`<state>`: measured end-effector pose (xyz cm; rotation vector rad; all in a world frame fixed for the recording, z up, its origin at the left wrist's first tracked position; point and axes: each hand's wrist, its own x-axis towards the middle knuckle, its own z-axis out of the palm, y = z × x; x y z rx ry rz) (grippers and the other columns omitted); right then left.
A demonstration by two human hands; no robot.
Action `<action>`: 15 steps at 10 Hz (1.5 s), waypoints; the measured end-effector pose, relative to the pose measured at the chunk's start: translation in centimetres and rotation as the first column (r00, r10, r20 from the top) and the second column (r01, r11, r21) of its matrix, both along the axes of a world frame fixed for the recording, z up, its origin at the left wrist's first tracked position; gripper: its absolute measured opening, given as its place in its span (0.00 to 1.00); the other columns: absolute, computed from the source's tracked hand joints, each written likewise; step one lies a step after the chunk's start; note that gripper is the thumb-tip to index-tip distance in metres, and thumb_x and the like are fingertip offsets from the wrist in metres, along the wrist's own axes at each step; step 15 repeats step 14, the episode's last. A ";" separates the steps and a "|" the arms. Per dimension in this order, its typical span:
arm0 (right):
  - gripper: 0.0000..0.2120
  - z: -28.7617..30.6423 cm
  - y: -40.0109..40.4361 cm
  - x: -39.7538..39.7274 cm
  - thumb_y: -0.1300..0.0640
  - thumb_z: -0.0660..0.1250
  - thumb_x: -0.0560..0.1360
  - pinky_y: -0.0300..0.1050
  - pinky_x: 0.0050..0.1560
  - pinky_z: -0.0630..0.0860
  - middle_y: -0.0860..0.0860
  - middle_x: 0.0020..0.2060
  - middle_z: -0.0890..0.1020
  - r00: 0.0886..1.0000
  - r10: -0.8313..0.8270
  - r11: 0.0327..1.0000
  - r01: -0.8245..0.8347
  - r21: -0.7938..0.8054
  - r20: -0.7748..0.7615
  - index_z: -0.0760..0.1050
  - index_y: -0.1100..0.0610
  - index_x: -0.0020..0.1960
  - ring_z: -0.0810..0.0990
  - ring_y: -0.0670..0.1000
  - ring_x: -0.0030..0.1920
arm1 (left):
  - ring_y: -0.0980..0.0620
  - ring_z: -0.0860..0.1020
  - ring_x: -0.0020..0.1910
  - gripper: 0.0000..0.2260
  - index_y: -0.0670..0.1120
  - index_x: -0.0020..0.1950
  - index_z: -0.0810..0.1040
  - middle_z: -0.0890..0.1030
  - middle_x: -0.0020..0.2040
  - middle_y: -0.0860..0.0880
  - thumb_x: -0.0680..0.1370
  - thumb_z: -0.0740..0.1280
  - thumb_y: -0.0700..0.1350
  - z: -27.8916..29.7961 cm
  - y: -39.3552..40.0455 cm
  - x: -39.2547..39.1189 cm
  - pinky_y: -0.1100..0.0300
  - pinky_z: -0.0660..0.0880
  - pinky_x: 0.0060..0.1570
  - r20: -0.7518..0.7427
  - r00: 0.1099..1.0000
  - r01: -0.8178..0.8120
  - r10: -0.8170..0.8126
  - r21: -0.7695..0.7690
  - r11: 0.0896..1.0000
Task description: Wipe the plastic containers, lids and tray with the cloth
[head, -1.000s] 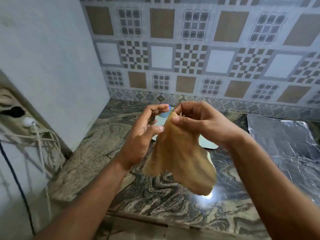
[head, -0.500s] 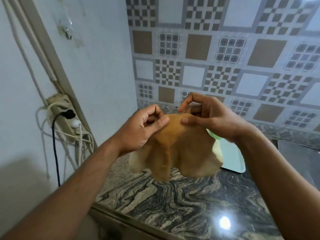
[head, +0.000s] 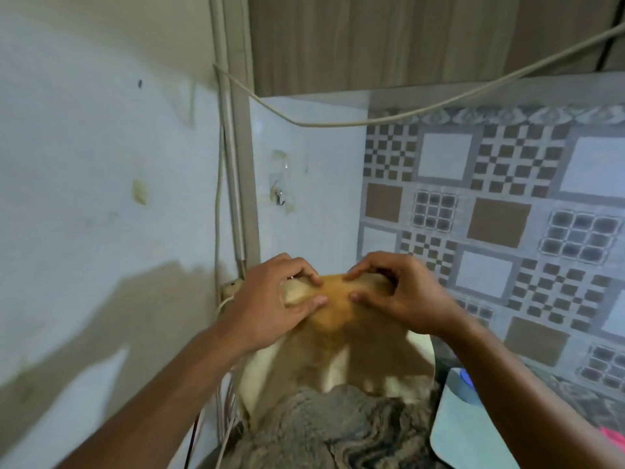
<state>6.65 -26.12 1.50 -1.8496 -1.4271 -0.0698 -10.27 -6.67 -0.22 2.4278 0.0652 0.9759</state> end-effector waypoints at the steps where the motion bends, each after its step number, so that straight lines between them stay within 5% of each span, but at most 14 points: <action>1: 0.15 2.1 4.4 1.4 0.53 0.81 0.72 0.43 0.58 0.81 0.40 0.52 0.84 0.995 0.008 1.000 -0.009 0.006 0.099 0.84 0.47 0.57 0.82 0.42 0.55 | 0.59 0.79 0.50 0.14 0.57 0.51 0.84 0.78 0.51 0.55 0.69 0.83 0.54 2.2 3.1 0.9 0.60 0.76 0.54 -0.003 0.993 -0.116 0.116 0.042 0.992; 3: 0.15 5.0 12.7 4.7 0.55 0.81 0.70 0.49 0.58 0.80 0.48 0.52 0.84 0.985 -0.053 0.998 0.048 0.034 0.164 0.84 0.47 0.55 0.82 0.49 0.53 | 0.54 0.75 0.51 0.17 0.52 0.54 0.84 0.71 0.53 0.52 0.68 0.84 0.50 5.5 7.5 4.0 0.61 0.73 0.54 0.043 0.955 -0.296 0.293 0.116 0.948; 4: 0.13 6.3 15.7 6.4 0.59 0.79 0.72 0.43 0.55 0.77 0.50 0.52 0.84 0.985 -0.077 0.996 0.070 0.052 0.156 0.84 0.51 0.55 0.81 0.49 0.52 | 0.51 0.75 0.50 0.16 0.49 0.56 0.83 0.69 0.55 0.50 0.71 0.82 0.49 6.6 8.7 6.0 0.58 0.75 0.54 0.065 0.931 -0.364 0.358 0.153 0.919; 8: 0.08 5.9 21.7 9.7 0.57 0.77 0.74 0.45 0.60 0.80 0.48 0.51 0.87 0.993 -0.068 0.995 0.062 0.075 0.091 0.86 0.53 0.53 0.83 0.49 0.52 | 0.48 0.79 0.42 0.08 0.45 0.59 0.83 0.71 0.58 0.47 0.81 0.72 0.45 7.3 9.9 9.2 0.54 0.79 0.41 0.076 0.808 -0.556 0.584 0.426 0.713; 9: 0.04 4.8 21.8 9.6 0.56 0.75 0.76 0.48 0.60 0.79 0.48 0.51 0.86 0.996 -0.079 0.994 0.076 0.082 0.042 0.86 0.52 0.51 0.81 0.47 0.52 | 0.47 0.78 0.49 0.08 0.47 0.57 0.86 0.73 0.58 0.49 0.81 0.71 0.49 7.2 9.9 9.2 0.54 0.73 0.41 0.108 0.770 -0.591 0.628 0.490 0.641; 10: 0.03 3.5 21.9 9.4 0.50 0.76 0.75 0.51 0.57 0.76 0.46 0.53 0.83 0.991 -0.137 0.986 0.136 0.101 0.006 0.83 0.43 0.45 0.79 0.48 0.53 | 0.46 0.72 0.61 0.09 0.51 0.57 0.87 0.79 0.57 0.52 0.82 0.68 0.51 6.7 9.9 9.3 0.50 0.68 0.56 0.153 0.734 -0.609 0.662 0.580 0.541; 11: 0.03 2.5 22.0 9.0 0.53 0.75 0.76 0.49 0.55 0.77 0.48 0.49 0.85 0.989 -0.108 0.981 0.122 0.153 -0.097 0.86 0.50 0.48 0.82 0.48 0.49 | 0.46 0.72 0.61 0.10 0.52 0.53 0.86 0.84 0.51 0.53 0.84 0.64 0.50 6.2 9.6 9.5 0.49 0.62 0.57 0.117 0.696 -0.620 0.709 0.595 0.511; 12: 0.04 1.8 21.5 7.6 0.61 0.74 0.79 0.39 0.49 0.78 0.51 0.43 0.87 0.905 0.012 0.978 0.078 0.193 -0.426 0.86 0.59 0.51 0.83 0.45 0.43 | 0.46 0.79 0.54 0.10 0.52 0.56 0.85 0.85 0.49 0.49 0.83 0.64 0.46 5.4 8.6 10.0 0.53 0.68 0.49 0.038 0.708 -0.642 0.706 0.453 0.619; 13: 0.07 0.9 21.0 6.6 0.60 0.72 0.80 0.40 0.46 0.79 0.51 0.43 0.86 0.785 0.056 0.965 0.117 0.237 -0.617 0.83 0.62 0.55 0.84 0.45 0.42 | 0.46 0.84 0.50 0.09 0.52 0.60 0.82 0.86 0.51 0.50 0.82 0.66 0.46 4.3 8.1 10.1 0.54 0.76 0.44 -0.002 0.778 -0.623 0.628 0.123 0.773; 14: 0.08 0.3 20.4 6.4 0.56 0.73 0.80 0.44 0.54 0.81 0.51 0.48 0.87 0.776 0.002 0.962 0.172 0.214 -0.631 0.83 0.59 0.57 0.85 0.49 0.50 | 0.47 0.84 0.51 0.10 0.53 0.61 0.79 0.86 0.52 0.53 0.79 0.69 0.47 3.3 7.2 9.6 0.52 0.80 0.46 0.029 0.817 -0.571 0.575 -0.087 0.816; 15: 0.08 0.3 20.4 6.4 0.56 0.73 0.80 0.44 0.54 0.81 0.51 0.48 0.87 0.776 0.002 0.962 0.172 0.214 -0.631 0.83 0.59 0.57 0.85 0.49 0.50 | 0.47 0.84 0.51 0.10 0.53 0.61 0.79 0.86 0.52 0.53 0.79 0.69 0.47 3.3 7.2 9.6 0.52 0.80 0.46 0.029 0.817 -0.571 0.575 -0.087 0.816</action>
